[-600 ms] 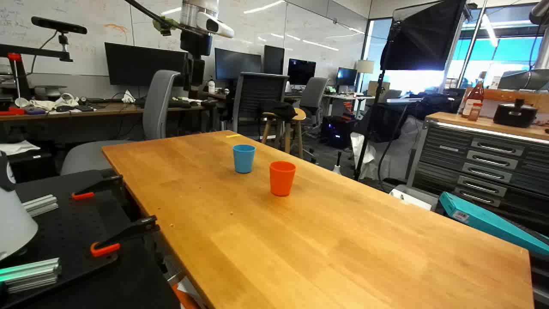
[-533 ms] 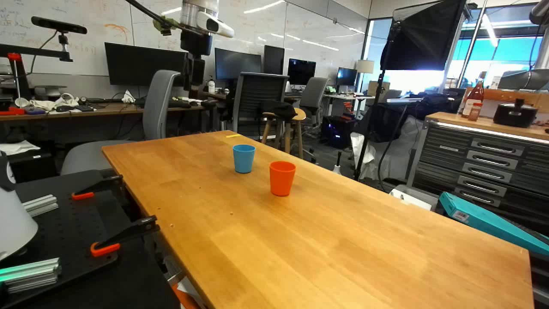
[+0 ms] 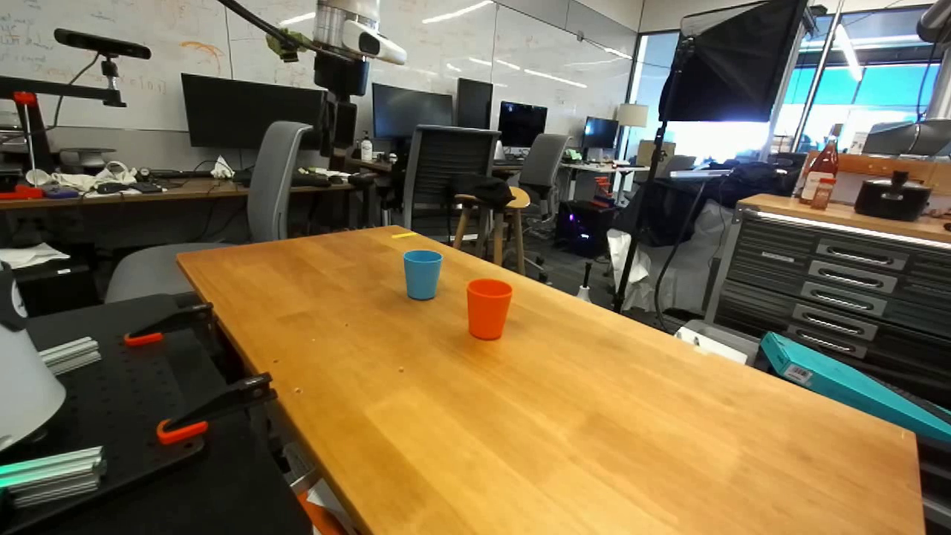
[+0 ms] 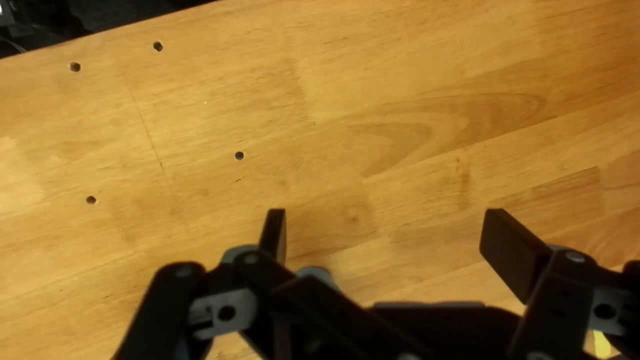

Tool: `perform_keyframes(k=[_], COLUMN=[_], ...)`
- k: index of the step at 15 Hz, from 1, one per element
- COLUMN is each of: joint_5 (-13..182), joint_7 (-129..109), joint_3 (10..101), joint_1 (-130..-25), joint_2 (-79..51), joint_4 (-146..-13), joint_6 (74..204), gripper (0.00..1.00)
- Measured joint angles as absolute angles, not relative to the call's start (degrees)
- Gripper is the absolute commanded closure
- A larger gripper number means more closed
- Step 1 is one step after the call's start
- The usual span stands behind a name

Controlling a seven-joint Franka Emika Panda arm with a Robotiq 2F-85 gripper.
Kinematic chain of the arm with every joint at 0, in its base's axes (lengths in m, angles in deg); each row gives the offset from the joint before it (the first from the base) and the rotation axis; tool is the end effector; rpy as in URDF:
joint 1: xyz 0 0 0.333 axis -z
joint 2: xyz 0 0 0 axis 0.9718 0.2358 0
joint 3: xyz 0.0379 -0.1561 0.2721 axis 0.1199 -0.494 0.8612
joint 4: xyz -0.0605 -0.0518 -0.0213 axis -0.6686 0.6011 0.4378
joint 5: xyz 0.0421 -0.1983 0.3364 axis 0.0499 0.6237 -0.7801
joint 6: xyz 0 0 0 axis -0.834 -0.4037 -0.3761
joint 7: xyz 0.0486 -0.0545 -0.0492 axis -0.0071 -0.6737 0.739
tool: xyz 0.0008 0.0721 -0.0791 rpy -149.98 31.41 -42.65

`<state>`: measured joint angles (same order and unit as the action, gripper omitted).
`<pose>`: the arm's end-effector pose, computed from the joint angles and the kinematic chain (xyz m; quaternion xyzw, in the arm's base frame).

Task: Pick the blue cup and stack it in the orange cup

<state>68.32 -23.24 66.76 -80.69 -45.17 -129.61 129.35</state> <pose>0.4252 0.0958 0.3753 -0.9890 0.1239 0.0459 0.0658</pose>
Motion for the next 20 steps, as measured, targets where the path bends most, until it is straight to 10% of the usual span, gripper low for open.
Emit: perform_keyframes(k=[20], joint_5=[78.2], joint_7=[-20.3], joint_3=[65.5], joint_1=[-81.7], joint_2=[-12.0], joint_4=[-106.2], joint_6=[142.3], gripper=[0.0])
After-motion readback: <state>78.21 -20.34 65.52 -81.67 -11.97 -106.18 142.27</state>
